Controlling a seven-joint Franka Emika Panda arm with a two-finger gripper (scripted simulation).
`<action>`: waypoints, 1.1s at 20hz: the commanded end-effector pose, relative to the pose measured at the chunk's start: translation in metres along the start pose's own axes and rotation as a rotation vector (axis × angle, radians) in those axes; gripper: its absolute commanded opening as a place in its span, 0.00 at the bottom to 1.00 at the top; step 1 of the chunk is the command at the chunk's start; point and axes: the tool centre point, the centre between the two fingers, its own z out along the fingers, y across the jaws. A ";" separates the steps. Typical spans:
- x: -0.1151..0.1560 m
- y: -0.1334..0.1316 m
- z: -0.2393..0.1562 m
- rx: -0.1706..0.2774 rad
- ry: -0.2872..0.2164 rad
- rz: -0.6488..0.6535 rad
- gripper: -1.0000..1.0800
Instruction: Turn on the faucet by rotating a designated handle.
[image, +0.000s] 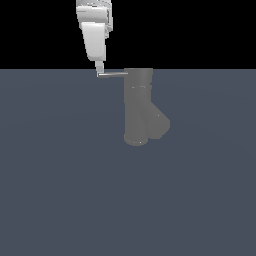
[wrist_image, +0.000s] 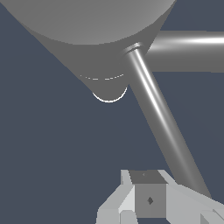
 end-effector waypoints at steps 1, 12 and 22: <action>0.006 0.010 0.000 -0.008 0.003 0.010 0.00; 0.015 0.030 0.000 -0.002 0.004 0.001 0.00; 0.047 0.058 0.000 -0.005 0.003 0.005 0.00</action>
